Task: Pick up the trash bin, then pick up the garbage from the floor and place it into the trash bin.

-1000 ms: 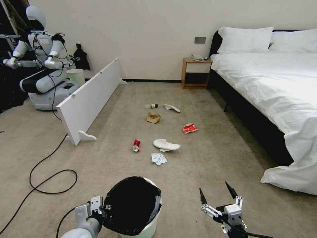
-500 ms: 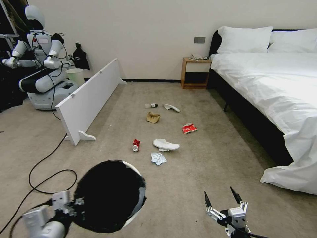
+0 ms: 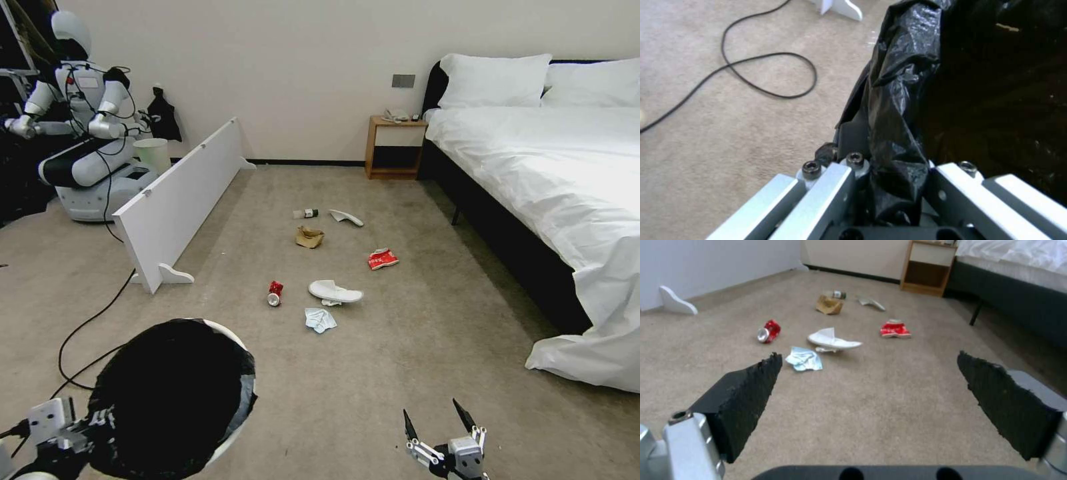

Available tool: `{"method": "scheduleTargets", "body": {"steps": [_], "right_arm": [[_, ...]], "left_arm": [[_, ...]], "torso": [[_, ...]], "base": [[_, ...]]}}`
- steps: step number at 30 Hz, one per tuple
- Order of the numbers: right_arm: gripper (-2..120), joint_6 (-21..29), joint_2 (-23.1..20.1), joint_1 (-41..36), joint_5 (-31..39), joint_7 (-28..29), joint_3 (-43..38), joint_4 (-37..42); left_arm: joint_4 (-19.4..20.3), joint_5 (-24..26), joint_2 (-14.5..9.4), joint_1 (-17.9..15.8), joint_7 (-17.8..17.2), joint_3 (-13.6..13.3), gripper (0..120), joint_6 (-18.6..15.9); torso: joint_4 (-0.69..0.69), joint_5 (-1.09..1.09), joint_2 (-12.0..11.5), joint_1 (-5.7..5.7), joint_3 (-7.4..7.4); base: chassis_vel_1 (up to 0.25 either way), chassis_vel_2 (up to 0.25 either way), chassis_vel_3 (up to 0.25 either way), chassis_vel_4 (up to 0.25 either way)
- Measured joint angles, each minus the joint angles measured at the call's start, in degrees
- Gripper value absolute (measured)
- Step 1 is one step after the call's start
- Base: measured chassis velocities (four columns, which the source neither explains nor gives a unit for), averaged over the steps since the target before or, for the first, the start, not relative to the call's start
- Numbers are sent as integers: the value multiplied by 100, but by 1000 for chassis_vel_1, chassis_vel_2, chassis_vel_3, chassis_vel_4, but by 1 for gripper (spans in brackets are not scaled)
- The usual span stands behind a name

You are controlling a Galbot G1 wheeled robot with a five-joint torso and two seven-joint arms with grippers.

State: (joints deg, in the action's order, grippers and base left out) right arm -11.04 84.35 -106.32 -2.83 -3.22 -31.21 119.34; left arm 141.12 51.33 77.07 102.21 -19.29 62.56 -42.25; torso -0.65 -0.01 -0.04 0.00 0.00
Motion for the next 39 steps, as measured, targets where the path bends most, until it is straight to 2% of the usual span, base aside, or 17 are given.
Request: {"method": "scheduleTargets", "body": {"steps": [15, 39], "right_arm": [[100, -155, 184, -129, -15, -140, -110, 97], [100, -177, 164, -165, 8, -195, -153, 194]], "left_arm": [[-364, -165, -107, -259, 29, 128, 3, 9], [-329, -154, -85, -273, 39, 57, 3, 13]], "torso": [[1, 0, 1, 0, 0], [0, 1, 1, 0, 0]], "base": [[0, 0, 0, 0], [-69, 73, 75, -79]]}}
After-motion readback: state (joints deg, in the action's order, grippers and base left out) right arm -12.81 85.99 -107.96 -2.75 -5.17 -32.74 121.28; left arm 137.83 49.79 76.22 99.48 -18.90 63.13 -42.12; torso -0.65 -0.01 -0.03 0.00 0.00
